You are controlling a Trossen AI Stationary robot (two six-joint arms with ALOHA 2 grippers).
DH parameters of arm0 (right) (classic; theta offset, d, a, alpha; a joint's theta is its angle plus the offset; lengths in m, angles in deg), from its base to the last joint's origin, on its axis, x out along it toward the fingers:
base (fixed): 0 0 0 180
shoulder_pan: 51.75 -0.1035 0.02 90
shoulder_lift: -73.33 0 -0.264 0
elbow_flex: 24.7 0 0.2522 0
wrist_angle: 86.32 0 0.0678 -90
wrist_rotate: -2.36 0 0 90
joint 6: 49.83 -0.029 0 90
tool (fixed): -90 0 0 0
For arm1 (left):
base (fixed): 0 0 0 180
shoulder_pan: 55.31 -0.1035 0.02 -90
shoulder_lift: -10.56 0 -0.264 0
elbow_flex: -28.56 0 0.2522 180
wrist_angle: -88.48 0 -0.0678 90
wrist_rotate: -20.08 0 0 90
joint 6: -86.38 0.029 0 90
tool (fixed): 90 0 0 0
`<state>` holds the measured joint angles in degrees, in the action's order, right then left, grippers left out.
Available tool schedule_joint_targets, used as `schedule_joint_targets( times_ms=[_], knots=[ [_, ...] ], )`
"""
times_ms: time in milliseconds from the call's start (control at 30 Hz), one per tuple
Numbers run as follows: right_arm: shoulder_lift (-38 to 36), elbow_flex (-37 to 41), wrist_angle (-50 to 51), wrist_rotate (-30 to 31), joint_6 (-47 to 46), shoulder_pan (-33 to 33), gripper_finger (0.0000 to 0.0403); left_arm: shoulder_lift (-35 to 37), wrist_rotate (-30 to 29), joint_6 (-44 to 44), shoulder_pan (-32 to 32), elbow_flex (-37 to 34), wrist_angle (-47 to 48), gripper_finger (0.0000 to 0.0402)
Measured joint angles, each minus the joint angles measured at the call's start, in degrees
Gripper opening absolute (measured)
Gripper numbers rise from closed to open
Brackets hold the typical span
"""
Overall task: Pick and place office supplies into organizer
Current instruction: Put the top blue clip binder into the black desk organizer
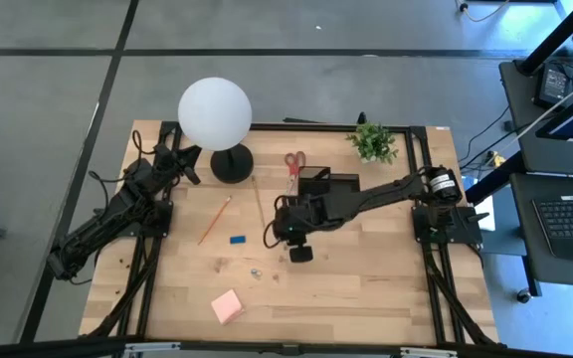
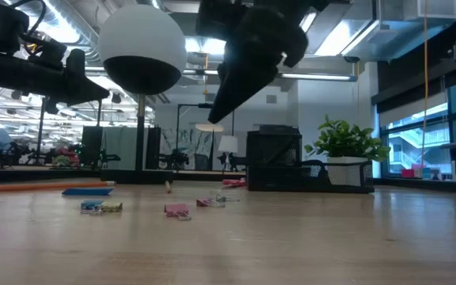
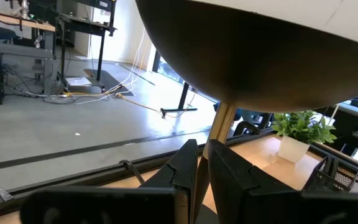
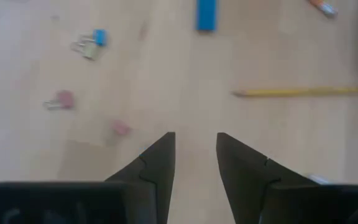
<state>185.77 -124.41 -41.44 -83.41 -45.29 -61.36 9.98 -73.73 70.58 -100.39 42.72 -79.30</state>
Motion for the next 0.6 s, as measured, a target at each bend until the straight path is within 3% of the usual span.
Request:
schedule_joint_targets(
  times_ms=[600],
  knots=[
    [7.0, 0.0, -1.6, 0.2, -2.6, -2.0, 0.0123, -0.5, 0.0, 0.0, 0.0, 0.0, 0.0, 0.0033]
  ],
)
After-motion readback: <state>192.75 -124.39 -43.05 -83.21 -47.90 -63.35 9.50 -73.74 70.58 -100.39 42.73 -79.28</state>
